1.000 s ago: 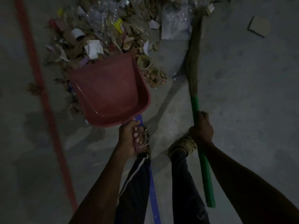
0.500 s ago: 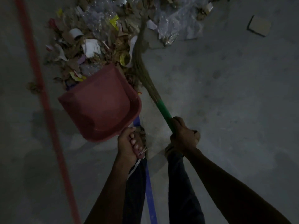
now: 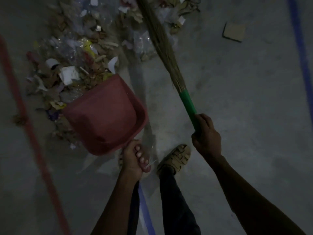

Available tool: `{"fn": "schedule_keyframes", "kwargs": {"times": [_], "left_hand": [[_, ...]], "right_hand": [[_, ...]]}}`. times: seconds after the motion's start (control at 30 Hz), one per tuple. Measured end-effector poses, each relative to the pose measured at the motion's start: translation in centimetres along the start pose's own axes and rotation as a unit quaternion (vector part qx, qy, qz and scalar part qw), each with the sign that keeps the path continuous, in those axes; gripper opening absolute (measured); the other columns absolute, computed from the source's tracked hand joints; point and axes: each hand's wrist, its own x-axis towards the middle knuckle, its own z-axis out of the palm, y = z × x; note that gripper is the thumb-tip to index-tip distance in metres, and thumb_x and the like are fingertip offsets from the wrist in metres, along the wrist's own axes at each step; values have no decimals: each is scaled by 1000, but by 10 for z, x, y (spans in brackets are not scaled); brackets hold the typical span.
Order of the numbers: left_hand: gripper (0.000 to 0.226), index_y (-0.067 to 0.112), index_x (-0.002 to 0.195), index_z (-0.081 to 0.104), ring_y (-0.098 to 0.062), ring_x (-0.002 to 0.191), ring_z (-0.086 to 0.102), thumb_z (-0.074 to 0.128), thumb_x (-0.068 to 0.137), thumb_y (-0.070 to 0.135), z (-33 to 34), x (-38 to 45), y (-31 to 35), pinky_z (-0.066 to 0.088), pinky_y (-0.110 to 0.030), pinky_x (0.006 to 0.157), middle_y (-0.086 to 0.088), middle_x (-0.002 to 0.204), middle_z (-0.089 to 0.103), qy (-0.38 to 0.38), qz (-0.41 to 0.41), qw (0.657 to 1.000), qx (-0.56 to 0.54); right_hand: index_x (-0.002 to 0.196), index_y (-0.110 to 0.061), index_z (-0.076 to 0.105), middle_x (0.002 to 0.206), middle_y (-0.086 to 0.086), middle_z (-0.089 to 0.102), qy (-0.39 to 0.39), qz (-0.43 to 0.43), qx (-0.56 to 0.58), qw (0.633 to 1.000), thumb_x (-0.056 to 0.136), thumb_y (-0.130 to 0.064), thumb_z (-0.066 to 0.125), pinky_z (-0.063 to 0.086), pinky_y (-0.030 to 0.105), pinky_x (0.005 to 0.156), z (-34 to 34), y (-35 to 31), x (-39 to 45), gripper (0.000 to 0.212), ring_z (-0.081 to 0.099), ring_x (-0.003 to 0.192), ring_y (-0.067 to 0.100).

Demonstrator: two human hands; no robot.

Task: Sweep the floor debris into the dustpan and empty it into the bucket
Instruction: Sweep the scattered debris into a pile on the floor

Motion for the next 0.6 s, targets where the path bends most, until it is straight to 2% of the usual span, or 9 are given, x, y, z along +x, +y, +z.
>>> {"fn": "schedule_keyframes", "kwargs": {"times": [0.23, 0.43, 0.6], "left_hand": [[38, 19, 56, 38, -11, 32, 26, 50, 92, 13, 110, 15, -12, 25, -19, 36, 3, 43, 31, -43, 9, 998, 48], [35, 20, 57, 37, -12, 33, 25, 54, 87, 14, 170, 43, 11, 26, -20, 36, 4, 44, 30, -101, 8, 994, 45], [38, 19, 57, 35, -11, 29, 27, 46, 93, 11, 201, 69, 61, 24, -17, 34, 4, 40, 30, -76, 20, 996, 36]], "right_hand": [[140, -17, 45, 144, 0, 40, 47, 83, -25, 995, 76, -4, 66, 54, 39, 59, -65, 69, 65, 69, 61, 88, 30], [141, -16, 43, 143, -1, 39, 71, 133, -32, 988, 77, -4, 66, 56, 43, 61, -97, 100, 144, 70, 61, 84, 28], [138, -15, 46, 141, 1, 41, 59, 133, -28, 989, 76, -5, 66, 56, 43, 66, -100, 88, 240, 65, 61, 89, 32]]}}
